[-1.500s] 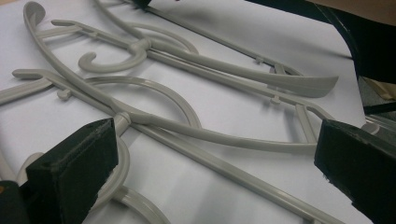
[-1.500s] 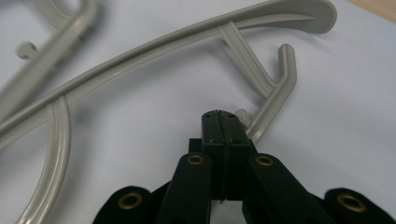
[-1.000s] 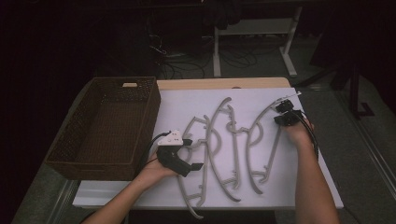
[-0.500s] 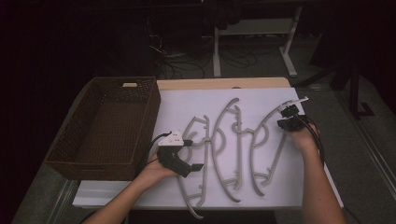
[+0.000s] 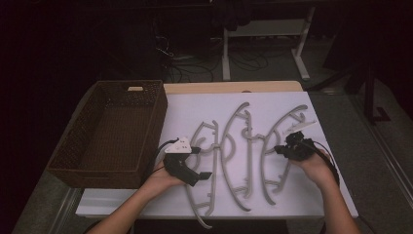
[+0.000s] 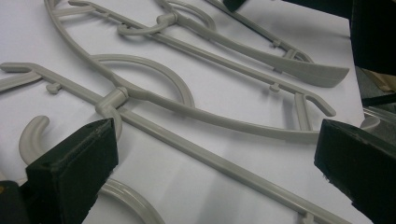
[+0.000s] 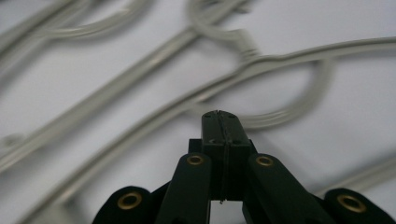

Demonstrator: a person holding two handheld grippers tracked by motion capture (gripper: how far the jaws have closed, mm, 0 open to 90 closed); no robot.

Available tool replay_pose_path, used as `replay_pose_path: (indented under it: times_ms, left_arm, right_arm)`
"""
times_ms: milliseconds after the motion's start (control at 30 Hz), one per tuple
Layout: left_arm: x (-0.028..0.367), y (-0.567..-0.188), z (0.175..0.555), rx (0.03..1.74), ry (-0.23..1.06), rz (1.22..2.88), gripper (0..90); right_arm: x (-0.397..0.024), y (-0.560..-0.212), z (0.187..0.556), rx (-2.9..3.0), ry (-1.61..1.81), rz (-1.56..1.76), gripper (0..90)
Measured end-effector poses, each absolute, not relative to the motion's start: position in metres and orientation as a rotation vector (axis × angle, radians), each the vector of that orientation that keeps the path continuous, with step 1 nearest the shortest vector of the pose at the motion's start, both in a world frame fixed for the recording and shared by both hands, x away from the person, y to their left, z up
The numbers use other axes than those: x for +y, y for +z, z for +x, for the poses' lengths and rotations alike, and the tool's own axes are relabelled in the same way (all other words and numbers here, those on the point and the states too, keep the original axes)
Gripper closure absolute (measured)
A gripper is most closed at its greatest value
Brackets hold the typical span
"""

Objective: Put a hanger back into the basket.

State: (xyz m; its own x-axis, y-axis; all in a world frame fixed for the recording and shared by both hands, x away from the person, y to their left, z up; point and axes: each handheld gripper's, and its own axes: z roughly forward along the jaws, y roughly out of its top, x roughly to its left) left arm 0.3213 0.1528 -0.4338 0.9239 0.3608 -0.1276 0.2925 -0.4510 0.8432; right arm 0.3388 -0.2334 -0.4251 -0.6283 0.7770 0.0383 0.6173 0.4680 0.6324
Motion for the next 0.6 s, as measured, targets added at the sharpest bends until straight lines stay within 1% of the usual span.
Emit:
replay_pose_path:
  times_ms: [33, 67, 133, 200, 367, 600]
  left_arm:
    - [0.153, -0.434, 0.321, 0.467, 0.085, 2.069, 0.0]
    - [0.154, -0.434, 0.321, 0.470, 0.084, 2.069, 0.0]
    - [0.154, -0.434, 0.321, 0.470, 0.084, 2.069, 0.0]
    - [0.155, -0.434, 0.320, 0.470, 0.085, 2.070, 0.0]
    - [0.154, -0.434, 0.321, 0.469, 0.083, 2.073, 0.0]
    - [0.154, -0.435, 0.321, 0.469, 0.084, 2.076, 0.0]
  right_arm:
    - [-0.233, -0.425, 0.339, 2.463, 0.904, 1.197, 89.0]
    - [-0.224, -0.426, 0.320, 2.515, 0.920, 1.154, 89.0]
    - [-0.221, -0.426, 0.316, 2.529, 0.916, 1.142, 89.0]
    - [-0.213, -0.435, 0.304, 2.590, 0.903, 1.121, 89.0]
    - [-0.206, -0.448, 0.303, 2.657, 0.904, 1.122, 89.0]
    - [-0.198, -0.449, 0.311, 2.663, 1.005, 1.124, 89.1]
